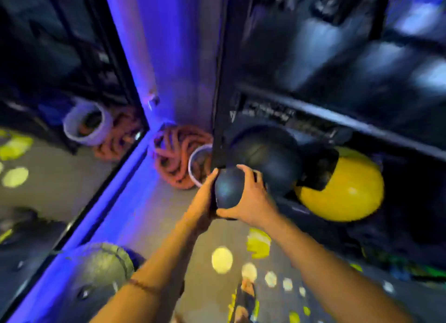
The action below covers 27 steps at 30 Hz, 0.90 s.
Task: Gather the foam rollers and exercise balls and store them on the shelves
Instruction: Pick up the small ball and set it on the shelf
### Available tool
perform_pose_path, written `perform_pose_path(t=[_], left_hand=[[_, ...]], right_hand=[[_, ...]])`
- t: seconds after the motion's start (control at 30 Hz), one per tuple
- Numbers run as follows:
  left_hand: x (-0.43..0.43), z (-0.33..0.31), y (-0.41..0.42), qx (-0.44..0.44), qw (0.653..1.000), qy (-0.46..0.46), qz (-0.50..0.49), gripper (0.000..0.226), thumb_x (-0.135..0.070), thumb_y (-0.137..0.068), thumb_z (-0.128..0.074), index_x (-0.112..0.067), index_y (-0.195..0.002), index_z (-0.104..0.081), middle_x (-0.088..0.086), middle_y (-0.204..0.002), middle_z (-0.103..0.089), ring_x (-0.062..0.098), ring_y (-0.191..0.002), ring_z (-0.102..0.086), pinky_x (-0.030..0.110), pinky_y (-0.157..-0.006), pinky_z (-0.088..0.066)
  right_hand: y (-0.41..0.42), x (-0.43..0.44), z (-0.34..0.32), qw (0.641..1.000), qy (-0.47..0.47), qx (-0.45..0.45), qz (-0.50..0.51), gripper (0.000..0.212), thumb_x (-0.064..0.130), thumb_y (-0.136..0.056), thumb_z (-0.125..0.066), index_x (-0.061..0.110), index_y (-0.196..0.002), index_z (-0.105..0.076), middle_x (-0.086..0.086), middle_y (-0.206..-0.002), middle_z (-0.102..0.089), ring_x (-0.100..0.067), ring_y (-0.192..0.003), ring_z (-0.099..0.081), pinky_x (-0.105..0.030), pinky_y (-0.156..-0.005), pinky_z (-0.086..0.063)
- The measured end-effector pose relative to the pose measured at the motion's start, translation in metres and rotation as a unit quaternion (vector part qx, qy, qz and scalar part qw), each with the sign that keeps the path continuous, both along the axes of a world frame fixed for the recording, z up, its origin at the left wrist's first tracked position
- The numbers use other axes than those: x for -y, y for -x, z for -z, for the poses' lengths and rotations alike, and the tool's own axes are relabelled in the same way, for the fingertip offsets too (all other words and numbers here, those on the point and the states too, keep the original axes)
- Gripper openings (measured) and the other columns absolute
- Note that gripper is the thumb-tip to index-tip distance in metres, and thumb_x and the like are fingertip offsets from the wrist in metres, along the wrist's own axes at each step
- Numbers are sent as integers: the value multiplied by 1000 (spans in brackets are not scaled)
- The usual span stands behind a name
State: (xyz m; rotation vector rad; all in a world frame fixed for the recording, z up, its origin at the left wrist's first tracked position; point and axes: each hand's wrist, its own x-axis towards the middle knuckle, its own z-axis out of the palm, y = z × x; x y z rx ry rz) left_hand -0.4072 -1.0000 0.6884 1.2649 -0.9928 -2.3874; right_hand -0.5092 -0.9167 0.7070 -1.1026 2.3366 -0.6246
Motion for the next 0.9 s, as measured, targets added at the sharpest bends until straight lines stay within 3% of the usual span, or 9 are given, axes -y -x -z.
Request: perform_pose_path(t=[0.07,0.1,0.23,0.33,0.43,0.5,0.6,0.73,0.9], left_hand=[[11,-60,29,-34,998,57,-19,45,-50,-97,-54,-17,-125,-67,16,-127,-69,31,-115,-67,53,-100,-52],[15,-86,45,-41,996,82,-13,47,-49,-98,-53,-15,-127,-67,18,-126,-69,31,-114,-67,53,-100,-53],[13,-187,100,-75,970,227,39,41,-58,-94,-55,-25,-114,-68,0,-105,-77,17,-89,-74,34,-65,-60],[6,-231,137,-67,934,347,45,29,-43,-100,-56,-24,-119,-64,-1,-113,-73,18,-99,-70,31,-69,-56],[-5,-238,172,-71,893,437,77,27,-23,-101,-57,-21,-128,-62,5,-127,-68,23,-117,-64,42,-103,-51],[-14,-237,190,-46,846,522,97,34,-22,-101,-54,-23,-135,-60,2,-134,-63,19,-124,-58,39,-113,-42],[-23,-237,213,-12,807,575,131,41,-28,-102,-50,-31,-143,-54,-6,-146,-54,14,-134,-50,27,-111,-37],[-24,-240,238,27,777,609,156,43,-28,-105,-46,-29,-148,-48,-4,-151,-50,18,-140,-45,31,-116,-36],[-25,-212,258,101,670,705,211,52,-24,-107,-38,-32,-157,-29,3,-163,-31,19,-151,-27,25,-117,-25]], right_hand=[[26,7,-66,998,59,-25,1,129,63,-33,-83,38,-144,-23,5,-141,-32,-23,-132,-46,-43,-108,-46],[40,7,-96,996,86,-34,4,129,62,-34,-84,36,-144,-23,3,-142,-33,-23,-132,-46,-43,-109,-45],[87,-7,-184,978,181,-89,51,125,61,-35,-87,34,-141,-26,-2,-138,-41,-28,-129,-48,-43,-108,-45],[123,-24,-223,969,191,-131,88,125,54,-42,-93,33,-145,-25,-6,-141,-39,-33,-130,-44,-44,-109,-42],[155,-43,-235,965,177,-150,126,128,53,-44,-92,32,-148,-20,-10,-146,-37,-40,-132,-41,-50,-109,-40],[170,-53,-231,958,191,-145,157,130,51,-43,-92,32,-148,-18,-10,-147,-36,-42,-132,-39,-52,-109,-39],[191,-62,-226,953,213,-118,180,129,48,-44,-93,34,-148,-18,-8,-147,-34,-41,-131,-38,-53,-109,-38],[221,-59,-223,957,190,-131,177,125,50,-44,-90,32,-145,-19,-3,-148,-34,-38,-130,-39,-53,-105,-41],[256,-43,-200,964,168,-122,165,100,49,-59,-86,29,-135,-25,0,-141,-34,-37,-126,-42,-54,-103,-40]])
